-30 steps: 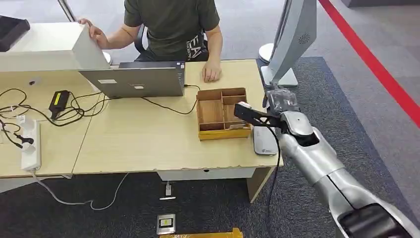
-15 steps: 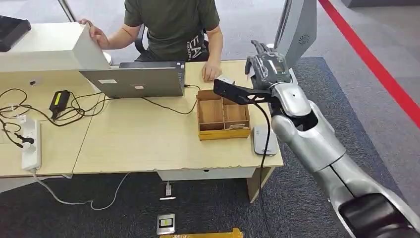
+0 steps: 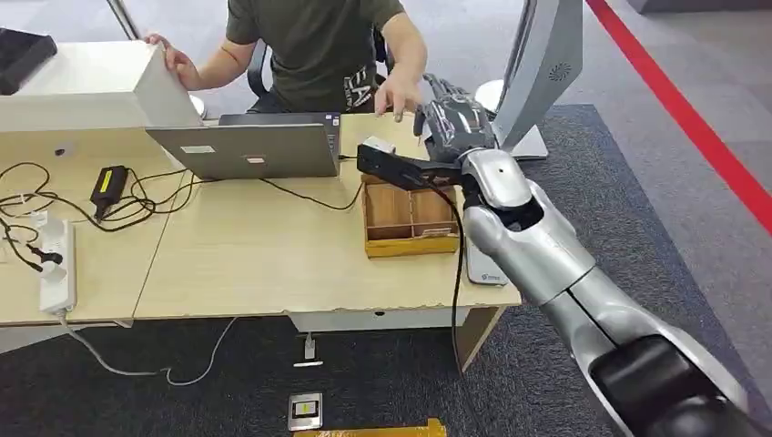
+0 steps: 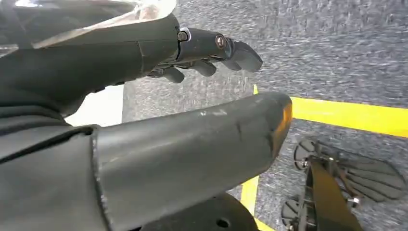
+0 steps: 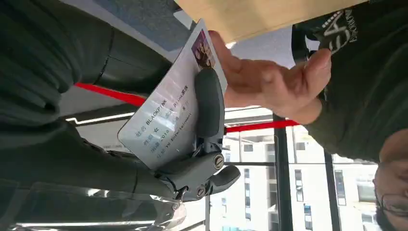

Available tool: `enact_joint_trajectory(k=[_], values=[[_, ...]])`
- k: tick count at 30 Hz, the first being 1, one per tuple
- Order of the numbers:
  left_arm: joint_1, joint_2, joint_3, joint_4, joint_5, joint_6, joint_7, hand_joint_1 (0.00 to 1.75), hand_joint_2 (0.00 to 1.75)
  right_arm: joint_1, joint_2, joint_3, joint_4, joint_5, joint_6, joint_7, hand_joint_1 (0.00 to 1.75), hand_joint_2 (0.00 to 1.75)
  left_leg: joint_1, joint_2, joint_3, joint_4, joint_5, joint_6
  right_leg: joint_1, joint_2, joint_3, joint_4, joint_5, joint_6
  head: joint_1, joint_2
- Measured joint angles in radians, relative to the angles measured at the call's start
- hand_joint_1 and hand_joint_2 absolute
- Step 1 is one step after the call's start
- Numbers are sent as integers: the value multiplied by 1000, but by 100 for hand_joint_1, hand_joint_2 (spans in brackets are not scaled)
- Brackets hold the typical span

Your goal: Pass the card to the sensor for recognition and then transmit it.

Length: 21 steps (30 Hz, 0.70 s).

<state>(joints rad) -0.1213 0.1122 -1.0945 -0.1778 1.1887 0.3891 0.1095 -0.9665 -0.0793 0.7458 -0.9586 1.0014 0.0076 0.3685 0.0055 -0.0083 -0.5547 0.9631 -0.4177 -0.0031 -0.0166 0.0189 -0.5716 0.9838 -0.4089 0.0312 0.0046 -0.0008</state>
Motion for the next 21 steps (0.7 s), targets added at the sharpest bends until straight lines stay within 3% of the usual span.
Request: enact_joint_trajectory(k=[13,14,15,21], values=[[3,-3,0,0,24,22,16,0,0,-4,15,21,119,20,-48,3,175,175,0,0,0,0,0,0,0,0,0,0,0,0,0,0],[3,-3,0,0,26,24,17,0,0,-4,15,20,124,19,-57,-2,0,175,0,0,0,0,0,0,0,0,0,0,0,0,0,0],[3,-3,0,0,26,26,18,0,0,-4,15,20,129,19,-68,-7,0,0,0,0,0,0,0,0,0,0,0,0,0,0,0,0],[4,-7,0,0,26,34,37,0,0,-4,14,20,145,61,-144,-23,0,0,0,0,0,0,0,0,0,0,0,0,0,0,0,0]])
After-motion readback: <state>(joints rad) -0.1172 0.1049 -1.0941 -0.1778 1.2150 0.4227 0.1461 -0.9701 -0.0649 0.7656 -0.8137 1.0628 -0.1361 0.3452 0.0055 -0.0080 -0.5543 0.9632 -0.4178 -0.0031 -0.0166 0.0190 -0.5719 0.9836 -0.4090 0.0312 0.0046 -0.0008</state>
